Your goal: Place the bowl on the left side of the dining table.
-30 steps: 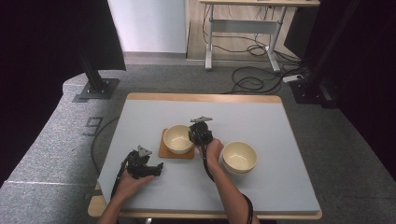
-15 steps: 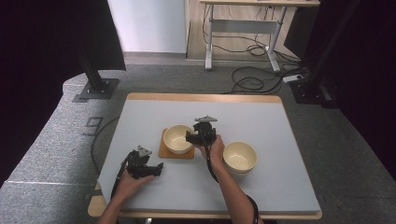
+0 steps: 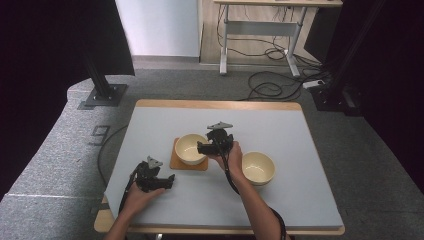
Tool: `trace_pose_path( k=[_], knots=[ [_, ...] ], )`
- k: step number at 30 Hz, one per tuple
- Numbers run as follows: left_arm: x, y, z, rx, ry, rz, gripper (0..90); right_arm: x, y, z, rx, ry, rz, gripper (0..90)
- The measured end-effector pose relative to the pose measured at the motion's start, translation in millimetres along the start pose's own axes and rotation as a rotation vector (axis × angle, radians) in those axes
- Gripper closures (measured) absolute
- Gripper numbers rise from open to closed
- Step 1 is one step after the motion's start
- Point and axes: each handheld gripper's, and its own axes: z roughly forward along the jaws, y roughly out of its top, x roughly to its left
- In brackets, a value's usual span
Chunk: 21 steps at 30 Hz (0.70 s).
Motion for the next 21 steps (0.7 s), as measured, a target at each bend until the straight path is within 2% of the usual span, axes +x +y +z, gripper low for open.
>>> trace_pose_path(
  k=[6,18,21],
  knots=[
    [0.3,0.2,0.4,0.0,-0.001,-0.004,14.3,-8.1,0.1,-13.4,-0.016,-0.006,-0.004,16.8],
    [0.5,0.5,0.5,0.001,-0.003,-0.006,14.0,-20.0,-5.5,-52.5,-0.07,0.033,-0.035,17.9],
    [0.4,0.4,0.3,0.002,-0.002,-0.002,14.1,-23.8,-9.6,-61.8,-0.074,0.029,-0.034,18.0]
  ],
)
